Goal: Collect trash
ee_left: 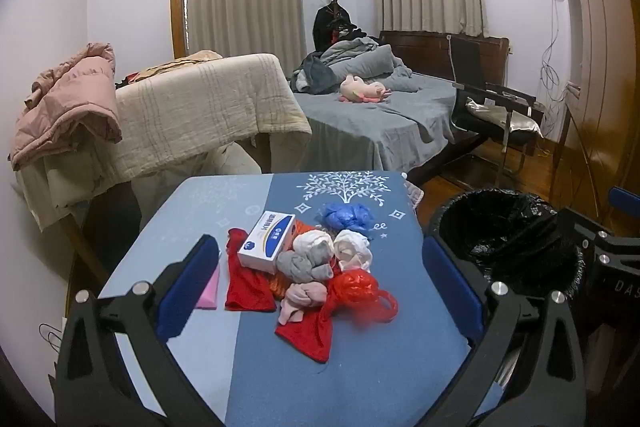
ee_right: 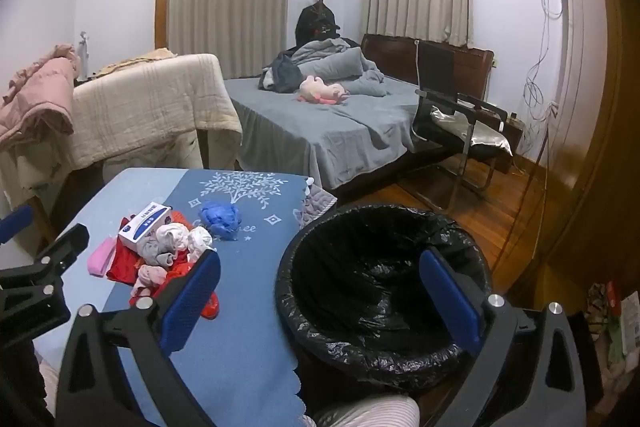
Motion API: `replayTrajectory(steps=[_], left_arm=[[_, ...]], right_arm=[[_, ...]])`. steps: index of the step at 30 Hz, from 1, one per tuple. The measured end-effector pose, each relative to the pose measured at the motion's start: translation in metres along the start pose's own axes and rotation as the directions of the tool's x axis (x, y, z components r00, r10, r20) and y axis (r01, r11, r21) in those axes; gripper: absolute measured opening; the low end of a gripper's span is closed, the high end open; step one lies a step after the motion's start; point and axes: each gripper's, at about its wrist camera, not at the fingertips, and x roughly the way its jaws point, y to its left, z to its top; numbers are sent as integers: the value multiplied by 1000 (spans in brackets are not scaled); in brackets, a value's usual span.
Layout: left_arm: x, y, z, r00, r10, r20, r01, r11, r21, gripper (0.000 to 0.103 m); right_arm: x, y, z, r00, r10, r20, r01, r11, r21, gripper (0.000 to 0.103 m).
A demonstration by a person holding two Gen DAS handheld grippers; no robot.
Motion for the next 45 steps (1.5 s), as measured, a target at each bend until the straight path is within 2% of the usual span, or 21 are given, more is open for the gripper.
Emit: replayTrajectory(steps=[27,45], left_arm=[[0,7,1,1000,0,2,0,1000,-4,98],[3,9,0,1000,-2,1,2,1000,-5,98]], right_arm=[[2,-3,-1,1000,2,1,-2,1000,-1,97],[2,8,-3,1000,6,-3,-6,1000,-4,97]])
